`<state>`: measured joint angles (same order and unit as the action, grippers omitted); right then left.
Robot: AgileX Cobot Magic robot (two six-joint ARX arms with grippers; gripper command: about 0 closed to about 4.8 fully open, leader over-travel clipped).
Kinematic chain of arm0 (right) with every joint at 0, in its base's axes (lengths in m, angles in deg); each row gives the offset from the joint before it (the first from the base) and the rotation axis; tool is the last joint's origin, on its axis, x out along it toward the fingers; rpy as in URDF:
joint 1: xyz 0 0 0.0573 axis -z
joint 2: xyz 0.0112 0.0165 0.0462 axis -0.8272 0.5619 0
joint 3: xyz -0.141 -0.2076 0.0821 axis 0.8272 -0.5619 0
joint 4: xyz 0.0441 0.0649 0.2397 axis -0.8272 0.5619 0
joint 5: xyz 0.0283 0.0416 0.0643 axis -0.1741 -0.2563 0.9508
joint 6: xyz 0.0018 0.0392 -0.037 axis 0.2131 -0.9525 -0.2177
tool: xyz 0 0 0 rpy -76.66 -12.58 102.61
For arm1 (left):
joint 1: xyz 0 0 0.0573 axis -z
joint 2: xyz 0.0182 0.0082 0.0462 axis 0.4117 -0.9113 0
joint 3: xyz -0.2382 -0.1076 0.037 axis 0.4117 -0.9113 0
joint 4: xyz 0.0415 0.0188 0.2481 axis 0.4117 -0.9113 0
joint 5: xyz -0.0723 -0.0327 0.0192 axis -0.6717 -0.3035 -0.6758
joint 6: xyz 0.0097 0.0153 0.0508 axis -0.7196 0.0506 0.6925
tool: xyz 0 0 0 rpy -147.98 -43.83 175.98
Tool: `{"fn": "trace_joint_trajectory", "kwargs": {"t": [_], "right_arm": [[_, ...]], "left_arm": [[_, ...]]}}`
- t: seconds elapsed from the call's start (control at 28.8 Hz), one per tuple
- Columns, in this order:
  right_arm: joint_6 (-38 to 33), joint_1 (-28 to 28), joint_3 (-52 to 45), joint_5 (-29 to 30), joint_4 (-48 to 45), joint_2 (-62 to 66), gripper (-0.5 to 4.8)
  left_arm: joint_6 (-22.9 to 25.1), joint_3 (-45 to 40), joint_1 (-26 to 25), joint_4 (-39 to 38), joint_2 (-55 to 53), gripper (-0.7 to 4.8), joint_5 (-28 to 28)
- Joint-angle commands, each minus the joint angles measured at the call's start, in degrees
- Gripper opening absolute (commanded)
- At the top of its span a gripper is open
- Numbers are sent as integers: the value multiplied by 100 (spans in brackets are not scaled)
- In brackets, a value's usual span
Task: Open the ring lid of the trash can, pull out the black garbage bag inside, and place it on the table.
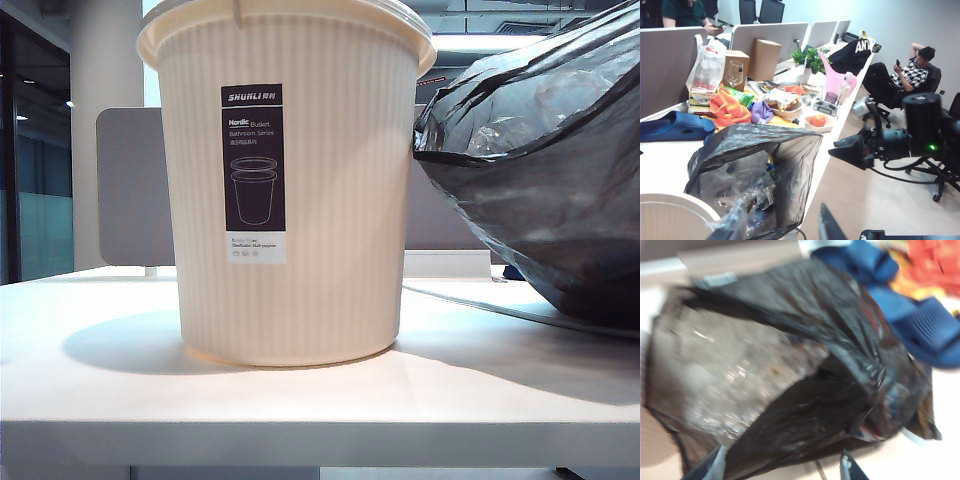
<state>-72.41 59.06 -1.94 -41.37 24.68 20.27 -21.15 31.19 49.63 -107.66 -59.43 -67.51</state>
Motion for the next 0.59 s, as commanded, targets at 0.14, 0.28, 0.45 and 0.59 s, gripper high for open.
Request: {"fn": "trace_joint_trajectory", "kwargs": {"t": [0.14,0.28,0.45,0.59], "right_arm": [[153,-4,-1038,190,-841,-1263,281],[151,-13,-1886,610,-1434,-2107,269],[151,-13,-2820,1137,-2057,-3003,259],[35,-83,-3195,1161,-2249,-3307,259]], "left_arm": [[385,13,7,-284,422,183,343],[570,9,7,-603,920,183,861],[769,-385,7,-824,2068,183,1884],[772,-841,7,-826,2931,179,2590]]}}
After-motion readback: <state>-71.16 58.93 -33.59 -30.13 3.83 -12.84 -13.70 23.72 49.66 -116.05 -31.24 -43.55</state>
